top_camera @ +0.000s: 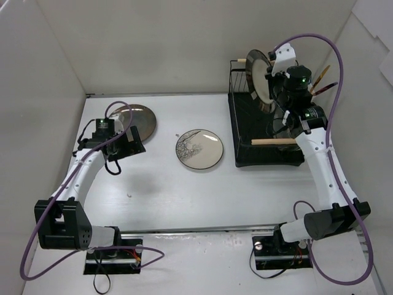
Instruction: Load the plates into the dish rack
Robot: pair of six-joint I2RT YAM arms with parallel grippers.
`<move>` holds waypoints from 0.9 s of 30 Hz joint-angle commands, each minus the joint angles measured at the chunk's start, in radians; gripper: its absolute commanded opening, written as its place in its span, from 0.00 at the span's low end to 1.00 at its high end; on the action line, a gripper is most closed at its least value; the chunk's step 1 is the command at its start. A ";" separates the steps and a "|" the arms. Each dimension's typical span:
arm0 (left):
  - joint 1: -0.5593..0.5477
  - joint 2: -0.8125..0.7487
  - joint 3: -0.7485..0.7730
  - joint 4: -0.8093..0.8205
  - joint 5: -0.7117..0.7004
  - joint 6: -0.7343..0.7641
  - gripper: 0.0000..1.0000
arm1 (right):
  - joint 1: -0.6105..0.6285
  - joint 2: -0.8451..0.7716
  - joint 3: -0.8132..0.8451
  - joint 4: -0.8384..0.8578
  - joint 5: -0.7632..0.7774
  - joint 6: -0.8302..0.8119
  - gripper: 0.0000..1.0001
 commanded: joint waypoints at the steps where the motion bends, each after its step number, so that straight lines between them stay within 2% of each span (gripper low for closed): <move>1: -0.014 0.003 0.074 0.019 -0.008 0.016 0.99 | -0.021 -0.098 0.001 0.232 0.124 -0.052 0.00; 7: -0.014 0.033 0.063 0.030 0.004 0.013 0.99 | -0.051 -0.106 -0.086 0.238 0.200 -0.066 0.00; 27: -0.023 0.057 0.045 0.050 0.042 0.012 0.98 | -0.147 -0.057 -0.302 0.312 0.157 0.026 0.00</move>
